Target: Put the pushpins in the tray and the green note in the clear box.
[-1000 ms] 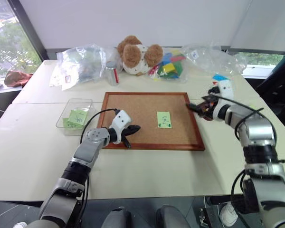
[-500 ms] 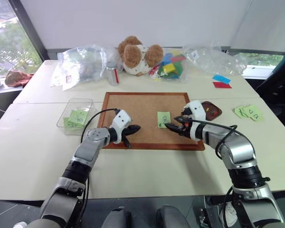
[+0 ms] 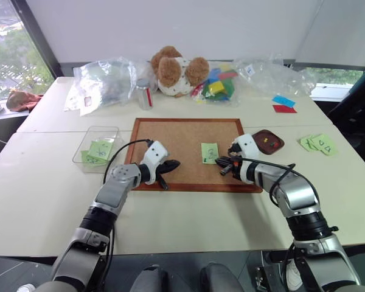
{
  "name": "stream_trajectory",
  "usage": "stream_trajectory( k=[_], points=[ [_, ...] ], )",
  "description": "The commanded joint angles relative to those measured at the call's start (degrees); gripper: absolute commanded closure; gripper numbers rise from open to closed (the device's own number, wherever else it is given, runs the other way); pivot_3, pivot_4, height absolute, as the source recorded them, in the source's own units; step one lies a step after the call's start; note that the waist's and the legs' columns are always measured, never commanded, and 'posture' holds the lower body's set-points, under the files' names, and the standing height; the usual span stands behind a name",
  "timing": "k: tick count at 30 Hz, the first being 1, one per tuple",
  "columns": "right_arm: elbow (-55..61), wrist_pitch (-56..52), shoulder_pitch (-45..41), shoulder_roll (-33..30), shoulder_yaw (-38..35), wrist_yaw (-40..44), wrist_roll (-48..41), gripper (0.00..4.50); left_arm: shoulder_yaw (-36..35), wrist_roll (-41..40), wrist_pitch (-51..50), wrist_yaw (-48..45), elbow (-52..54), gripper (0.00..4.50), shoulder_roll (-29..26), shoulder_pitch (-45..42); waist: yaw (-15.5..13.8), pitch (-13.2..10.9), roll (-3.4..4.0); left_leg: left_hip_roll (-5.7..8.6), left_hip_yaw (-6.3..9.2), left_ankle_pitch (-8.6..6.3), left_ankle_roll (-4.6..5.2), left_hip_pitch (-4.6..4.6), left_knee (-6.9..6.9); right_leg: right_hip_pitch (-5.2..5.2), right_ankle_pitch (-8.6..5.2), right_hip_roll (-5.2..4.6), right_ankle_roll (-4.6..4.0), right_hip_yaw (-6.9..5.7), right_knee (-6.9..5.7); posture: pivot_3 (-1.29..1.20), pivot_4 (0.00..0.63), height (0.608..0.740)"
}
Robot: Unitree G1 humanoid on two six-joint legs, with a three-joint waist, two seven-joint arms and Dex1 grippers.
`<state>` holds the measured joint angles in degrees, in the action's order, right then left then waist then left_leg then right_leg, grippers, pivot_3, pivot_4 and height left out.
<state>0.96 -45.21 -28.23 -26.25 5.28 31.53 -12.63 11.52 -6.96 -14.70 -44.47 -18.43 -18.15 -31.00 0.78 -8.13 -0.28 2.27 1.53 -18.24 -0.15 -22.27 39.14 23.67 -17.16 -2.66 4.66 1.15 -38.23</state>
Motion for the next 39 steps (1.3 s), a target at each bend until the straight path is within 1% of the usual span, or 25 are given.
stream_trajectory(
  k=[1, 7, 11, 16, 19, 22, 24, 27, 30, 33, 39],
  points=[
    [6.1, -1.5, -2.0, -1.4, -2.7, 0.5, -1.7, 4.42, 1.9, 2.3, -2.7, -0.1, -2.8, 4.50, -0.7, 2.4, -0.1, 0.0, 0.00, 0.00, 0.00, 0.00, 0.00, 0.00, 0.00, 0.00, 0.00, 0.00, 0.00, 0.00, 0.00, 0.00, 0.150, 0.740],
    [12.6, -7.5, -4.1, -3.4, -7.2, -0.2, -4.6, 4.42, 2.4, 2.7, -2.6, -0.2, -3.6, 4.50, -0.5, 2.2, 0.0, 0.0, 0.00, 0.00, 0.00, -0.05, 0.09, -0.01, -0.01, -0.02, 0.00, 0.00, 0.00, 0.00, 0.05, 0.00, 0.150, 0.740],
    [11.3, -7.9, -6.3, -4.8, -10.3, -1.5, -4.9, 4.42, 2.5, 2.8, -2.4, -0.5, -4.2, 4.50, -0.5, 2.0, -0.1, 0.0, -0.01, 0.00, 0.02, -0.12, 0.20, 0.21, -0.03, -0.23, 0.00, 0.00, 0.00, 0.00, 0.07, 0.00, 0.150, 0.740],
    [-0.9, -0.6, -9.8, -7.0, -13.6, -4.3, -1.8, 4.42, 2.7, 3.0, -2.1, -0.7, -4.7, 4.50, -0.4, 1.7, -0.1, 0.0, 0.00, 0.00, 0.01, -0.12, 0.20, 0.21, -0.02, -0.25, 0.00, -0.01, 0.00, 0.00, 0.08, 0.00, 0.150, 0.740],
    [-15.3, 5.2, -14.4, -7.1, -17.1, -6.9, -1.3, 4.42, 2.8, 3.1, -2.2, -0.8, -4.6, 4.50, -0.2, 1.6, -0.1, 0.0, 0.02, 0.00, 0.01, -0.12, 0.19, 0.23, -0.03, -0.26, 0.00, -0.02, 0.00, 0.00, 0.09, 0.00, 0.150, 0.740],
    [-26.2, 11.3, -17.6, -8.0, -16.8, -7.0, 0.8, 4.42, 2.8, 3.1, -2.2, -0.9, -4.5, 4.50, -0.2, 1.5, 0.0, 0.0, 0.03, 0.00, -0.01, -0.11, 0.19, 0.25, -0.04, -0.28, 0.00, -0.02, 0.00, 0.00, 0.08, 0.00, 0.150, 0.740],
    [-36.7, 16.1, -20.6, -8.4, -16.3, -7.8, 2.7, 4.42, 2.8, 3.1, -2.3, -0.9, -4.3, 4.50, -0.4, 1.6, 0.0, 0.0, 0.05, 0.00, -0.02, -0.11, 0.19, 0.25, -0.04, -0.28, 0.00, -0.02, 0.00, 0.00, 0.09, 0.00, 0.150, 0.740],
    [-48.9, 22.0, -24.0, -8.7, -15.5, -8.7, 5.1, 4.42, 2.6, 3.1, -2.5, -0.7, -3.8, 4.50, -0.6, 1.8, 0.1, 0.1, 0.06, 0.00, -0.04, -0.10, 0.18, 0.26, -0.04, -0.29, 0.00, -0.01, 0.00, 0.01, 0.09, 0.00, 0.150, 0.740],
    [-55.7, 25.8, -25.8, -8.6, -15.2, -8.8, 6.1, 4.42, 2.5, 3.0, -2.8, -0.6, -3.2, 4.50, -0.8, 2.1, 0.1, 0.1, 0.07, 0.00, -0.04, -0.08, 0.13, 0.26, -0.05, -0.29, 0.00, -0.01, 0.00, 0.01, 0.09, 0.00, 0.150, 0.740],
    [-59.9, 27.9, -27.1, -8.4, -15.5, -8.8, 6.2, 4.42, 2.3, 3.0, -3.1, -0.4, -2.8, 4.50, -0.9, 2.4, 0.1, 0.1, 0.07, 0.00, -0.04, 0.02, -0.05, 0.25, -0.05, -0.29, 0.00, -0.02, 0.00, 0.02, 0.09, 0.00, 0.150, 0.740],
    [-62.6, 28.9, -27.6, -8.2, -15.4, -8.2, 6.2, 4.42, 2.1, 2.8, -3.3, -0.2, -2.1, 4.50, -1.5, 3.0, 0.3, 0.1, 0.07, 0.00, -0.04, 0.01, -0.03, 0.26, -0.07, -0.29, 0.00, -0.02, 0.00, 0.03, 0.10, 0.00, 0.150, 0.740]
  ],
)
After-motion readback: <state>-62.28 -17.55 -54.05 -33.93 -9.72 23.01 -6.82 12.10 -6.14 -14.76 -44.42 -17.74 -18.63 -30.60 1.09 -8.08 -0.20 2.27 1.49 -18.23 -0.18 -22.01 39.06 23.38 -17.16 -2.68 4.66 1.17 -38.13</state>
